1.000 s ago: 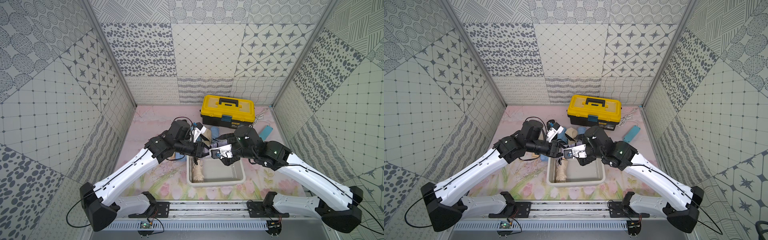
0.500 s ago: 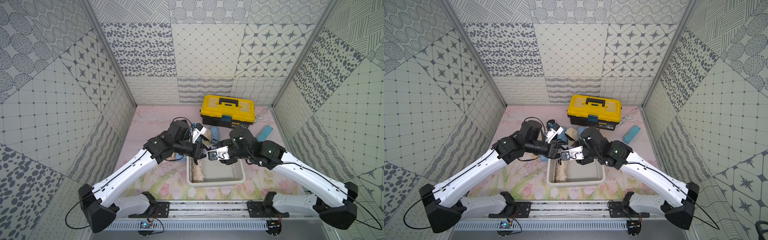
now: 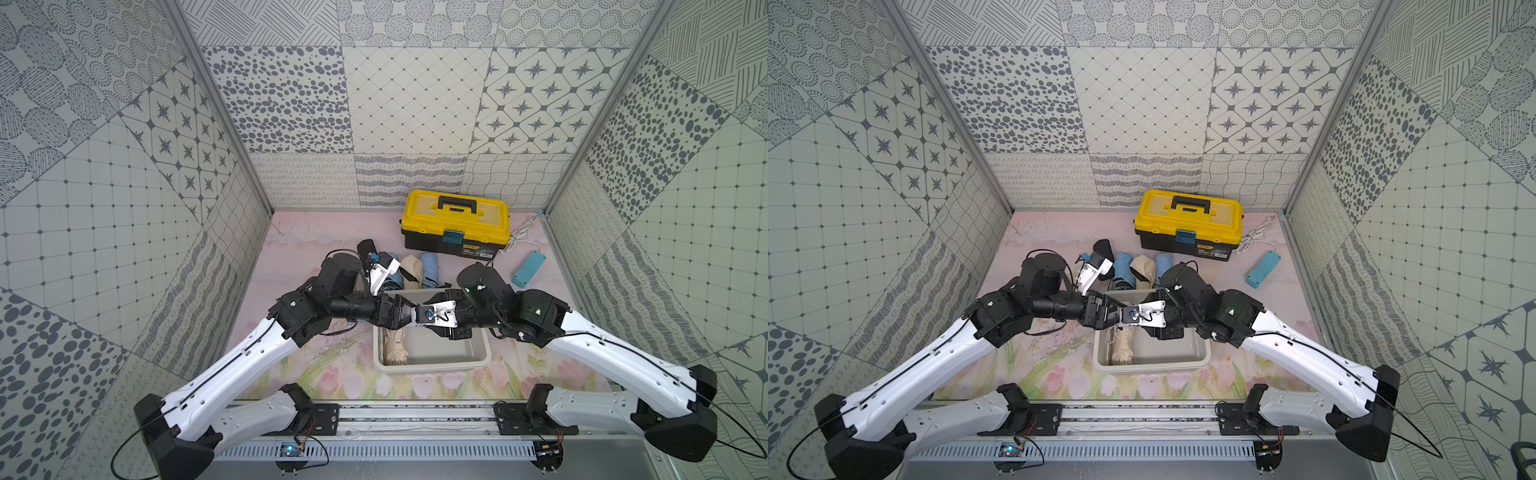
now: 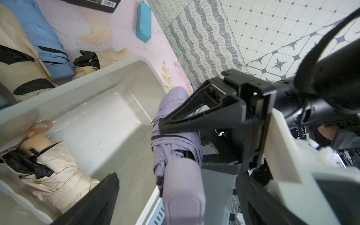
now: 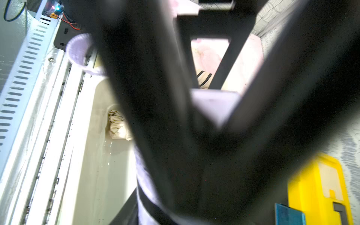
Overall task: Put the umbrella into the storage box
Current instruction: Pick up the umbrella from the center of the board, then place the umbrella in the storage box.
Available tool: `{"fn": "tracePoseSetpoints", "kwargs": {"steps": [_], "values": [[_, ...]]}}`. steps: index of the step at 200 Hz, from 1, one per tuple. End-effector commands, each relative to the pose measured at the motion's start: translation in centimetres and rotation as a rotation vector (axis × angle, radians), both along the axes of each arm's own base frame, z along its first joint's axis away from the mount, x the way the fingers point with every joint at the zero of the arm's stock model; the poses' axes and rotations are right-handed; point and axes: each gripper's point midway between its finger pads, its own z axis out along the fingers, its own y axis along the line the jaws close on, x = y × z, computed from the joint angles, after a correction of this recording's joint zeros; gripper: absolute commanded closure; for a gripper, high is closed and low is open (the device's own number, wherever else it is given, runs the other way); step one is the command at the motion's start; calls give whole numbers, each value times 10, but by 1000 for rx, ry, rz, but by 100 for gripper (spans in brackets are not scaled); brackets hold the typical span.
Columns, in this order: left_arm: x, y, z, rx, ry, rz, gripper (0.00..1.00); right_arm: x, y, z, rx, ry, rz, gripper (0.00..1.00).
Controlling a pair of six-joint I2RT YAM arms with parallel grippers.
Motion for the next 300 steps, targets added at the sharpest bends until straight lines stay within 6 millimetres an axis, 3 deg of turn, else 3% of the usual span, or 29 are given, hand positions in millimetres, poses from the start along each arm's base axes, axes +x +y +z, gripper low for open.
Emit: {"fn": "tracePoseSetpoints", "kwargs": {"steps": [1, 31, 77, 114, 160, 218, 259, 300], "values": [[9, 21, 19, -78, -97, 161, 1, 15, 5, 13, 166, 70, -204, 58], [26, 60, 5, 0, -124, 401, 1, 20, 14, 10, 292, 179, -396, 59], [49, 102, -10, 124, -138, 658, 1, 30, 32, -6, 367, 322, -663, 61], [56, 130, -37, 195, -92, 820, 1, 42, 24, -24, 396, 432, -950, 63], [54, 131, -63, 207, -11, 826, 2, 43, 2, -50, 389, 517, -1211, 63], [54, 130, -85, 231, 85, 820, 5, 37, -10, -85, 356, 578, -1361, 63], [55, 130, -84, 206, 98, 830, 7, 43, 14, -98, 361, 615, -1337, 60], [55, 129, -83, 197, 98, 823, 7, 40, 30, -133, 350, 682, -1333, 60]]}}
